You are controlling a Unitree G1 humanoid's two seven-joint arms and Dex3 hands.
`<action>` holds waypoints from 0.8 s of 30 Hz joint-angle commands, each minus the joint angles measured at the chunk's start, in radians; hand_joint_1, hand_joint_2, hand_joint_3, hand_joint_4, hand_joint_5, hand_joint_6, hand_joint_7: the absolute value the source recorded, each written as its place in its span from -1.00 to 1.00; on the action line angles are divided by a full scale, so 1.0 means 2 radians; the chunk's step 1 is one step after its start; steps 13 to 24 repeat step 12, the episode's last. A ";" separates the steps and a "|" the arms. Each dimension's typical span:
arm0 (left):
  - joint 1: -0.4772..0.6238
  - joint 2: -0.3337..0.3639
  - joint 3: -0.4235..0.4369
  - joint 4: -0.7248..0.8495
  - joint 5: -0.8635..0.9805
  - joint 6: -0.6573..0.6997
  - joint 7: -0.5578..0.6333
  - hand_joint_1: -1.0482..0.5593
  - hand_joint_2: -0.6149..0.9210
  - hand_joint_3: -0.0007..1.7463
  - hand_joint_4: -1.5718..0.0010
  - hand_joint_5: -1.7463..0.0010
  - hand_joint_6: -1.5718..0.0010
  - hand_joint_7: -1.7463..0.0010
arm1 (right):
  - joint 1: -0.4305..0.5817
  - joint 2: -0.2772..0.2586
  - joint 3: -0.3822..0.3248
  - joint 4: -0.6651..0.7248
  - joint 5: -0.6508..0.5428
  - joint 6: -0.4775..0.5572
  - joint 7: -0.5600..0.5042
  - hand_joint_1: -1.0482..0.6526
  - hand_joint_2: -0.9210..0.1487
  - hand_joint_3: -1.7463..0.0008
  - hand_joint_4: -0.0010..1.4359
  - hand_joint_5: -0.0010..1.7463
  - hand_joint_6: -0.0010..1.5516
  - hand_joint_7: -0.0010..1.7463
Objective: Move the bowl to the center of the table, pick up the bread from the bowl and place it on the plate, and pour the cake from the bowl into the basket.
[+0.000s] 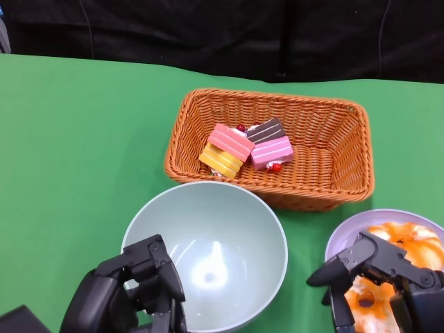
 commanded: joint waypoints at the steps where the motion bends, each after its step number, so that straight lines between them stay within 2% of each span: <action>1: 0.000 0.003 0.008 0.012 -0.008 -0.022 -0.011 0.38 0.24 0.84 -0.26 -1.00 -0.10 -0.90 | 0.005 -0.006 -0.001 -0.002 -0.012 -0.024 -0.002 0.30 0.31 -0.89 0.35 0.94 0.16 0.55; 6: -0.001 0.004 0.012 0.021 -0.014 -0.038 -0.023 0.40 0.25 0.85 -0.26 -1.00 -0.12 -0.87 | 0.007 -0.007 -0.001 -0.001 -0.018 -0.026 -0.006 0.26 0.31 -0.90 0.36 0.99 0.14 0.59; 24: -0.003 0.003 0.013 0.025 -0.018 -0.045 -0.029 0.40 0.25 0.85 -0.25 -1.00 -0.11 -0.86 | 0.006 -0.008 -0.002 0.002 -0.012 -0.027 -0.005 0.25 0.31 -0.90 0.34 0.99 0.12 0.60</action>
